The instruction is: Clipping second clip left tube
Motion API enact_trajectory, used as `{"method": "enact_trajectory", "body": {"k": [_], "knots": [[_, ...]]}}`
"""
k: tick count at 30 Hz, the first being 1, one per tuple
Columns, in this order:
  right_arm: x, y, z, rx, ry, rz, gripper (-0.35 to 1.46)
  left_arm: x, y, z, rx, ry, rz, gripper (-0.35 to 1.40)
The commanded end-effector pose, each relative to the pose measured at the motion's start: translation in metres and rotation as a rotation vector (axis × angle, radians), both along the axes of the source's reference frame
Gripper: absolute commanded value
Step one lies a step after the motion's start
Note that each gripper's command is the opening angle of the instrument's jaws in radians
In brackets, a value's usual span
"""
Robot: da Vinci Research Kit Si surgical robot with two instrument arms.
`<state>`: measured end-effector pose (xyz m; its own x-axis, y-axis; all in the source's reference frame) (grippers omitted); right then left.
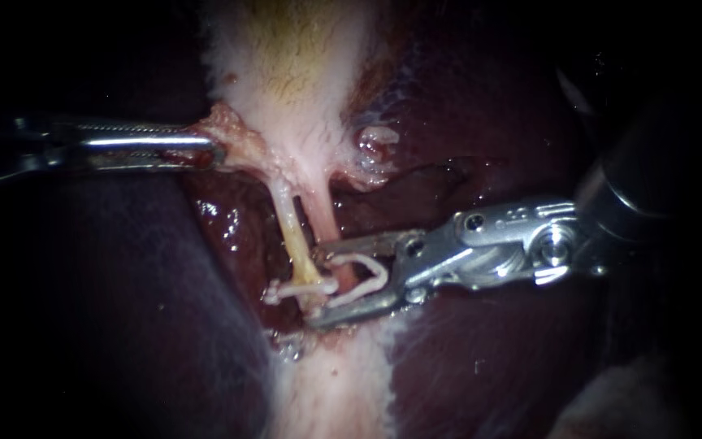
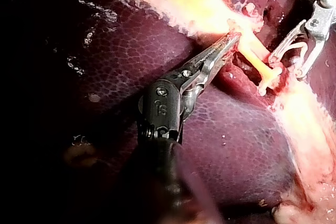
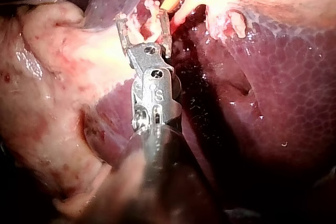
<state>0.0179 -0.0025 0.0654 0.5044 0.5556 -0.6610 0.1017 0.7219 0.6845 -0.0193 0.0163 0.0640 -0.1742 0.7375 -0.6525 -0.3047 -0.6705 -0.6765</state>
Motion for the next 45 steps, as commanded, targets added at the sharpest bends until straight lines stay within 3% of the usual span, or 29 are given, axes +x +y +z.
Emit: {"method": "enact_trajectory", "body": {"k": [1, 14, 23, 29, 39, 45], "knots": [[0.0000, 0.0000, 0.0003, 0.000, -0.001, 0.000, 0.49, 0.0000, 0.0000, -0.0001, -0.001, 0.001, -0.001, -0.35], [0.0000, 0.0001, 0.0043, 0.025, -0.022, 0.019, 0.49, -0.0001, -0.0002, -0.0004, -0.001, 0.002, -0.002, -0.35], [0.0028, -0.0006, 0.0059, 0.029, -0.028, 0.039, 0.49, -0.0004, -0.0002, -0.0004, -0.001, 0.003, -0.004, -0.35], [0.0039, -0.0007, 0.0060, 0.059, 0.002, 0.063, 0.49, -0.0005, -0.0003, -0.0005, -0.001, 0.004, -0.004, -0.35], [0.0043, -0.0009, 0.0054, 0.120, 0.076, 0.053, 0.48, -0.0005, -0.0003, -0.0005, -0.001, 0.004, -0.004, -0.35], [0.0045, -0.0013, 0.0040, 0.148, 0.119, 0.038, 0.48, -0.0005, -0.0003, -0.0005, -0.001, 0.004, -0.004, -0.35]]}}
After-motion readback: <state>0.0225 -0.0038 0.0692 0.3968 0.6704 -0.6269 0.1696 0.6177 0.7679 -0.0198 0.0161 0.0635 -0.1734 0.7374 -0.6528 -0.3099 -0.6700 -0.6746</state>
